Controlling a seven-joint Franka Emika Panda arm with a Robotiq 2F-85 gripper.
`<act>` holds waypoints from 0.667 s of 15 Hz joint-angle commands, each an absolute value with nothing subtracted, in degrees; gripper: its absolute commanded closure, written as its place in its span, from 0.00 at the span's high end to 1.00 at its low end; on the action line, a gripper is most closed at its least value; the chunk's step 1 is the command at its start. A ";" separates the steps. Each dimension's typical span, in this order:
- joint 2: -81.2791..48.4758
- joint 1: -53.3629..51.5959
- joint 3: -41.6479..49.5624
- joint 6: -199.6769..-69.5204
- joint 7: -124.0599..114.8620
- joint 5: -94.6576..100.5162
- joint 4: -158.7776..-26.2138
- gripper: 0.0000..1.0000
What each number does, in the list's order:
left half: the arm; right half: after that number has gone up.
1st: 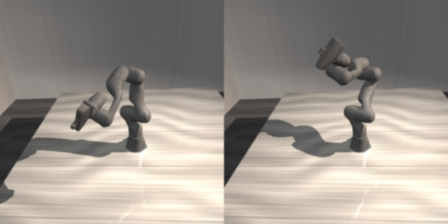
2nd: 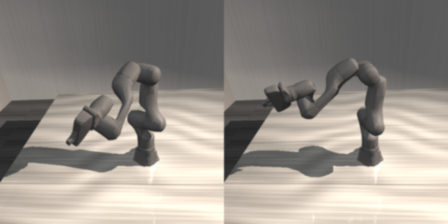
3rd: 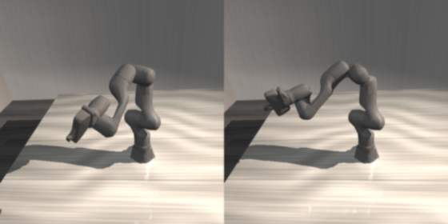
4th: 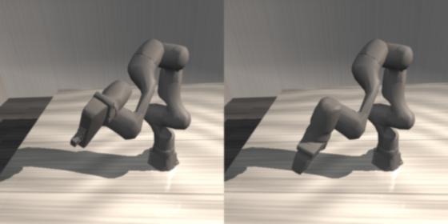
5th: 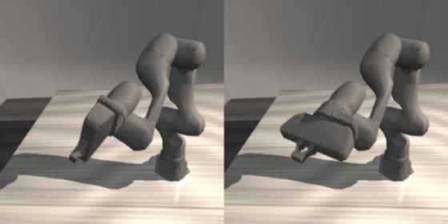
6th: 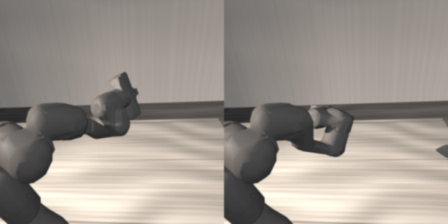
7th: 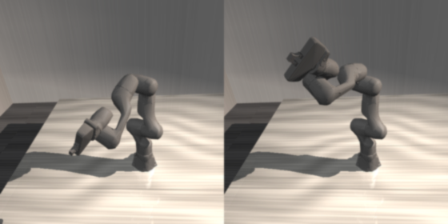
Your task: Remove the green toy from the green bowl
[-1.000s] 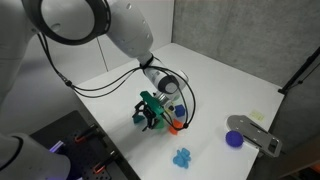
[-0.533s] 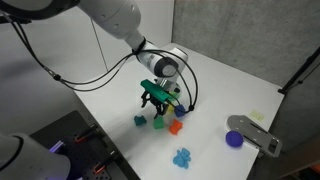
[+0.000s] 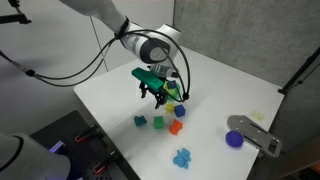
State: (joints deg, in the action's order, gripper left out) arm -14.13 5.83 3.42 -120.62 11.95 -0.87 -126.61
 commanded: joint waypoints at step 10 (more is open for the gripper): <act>11.73 5.49 4.26 -120.22 2.17 2.91 -137.50 1.00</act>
State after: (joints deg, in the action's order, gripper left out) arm 4.64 5.72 3.69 -120.73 3.02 4.18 -133.94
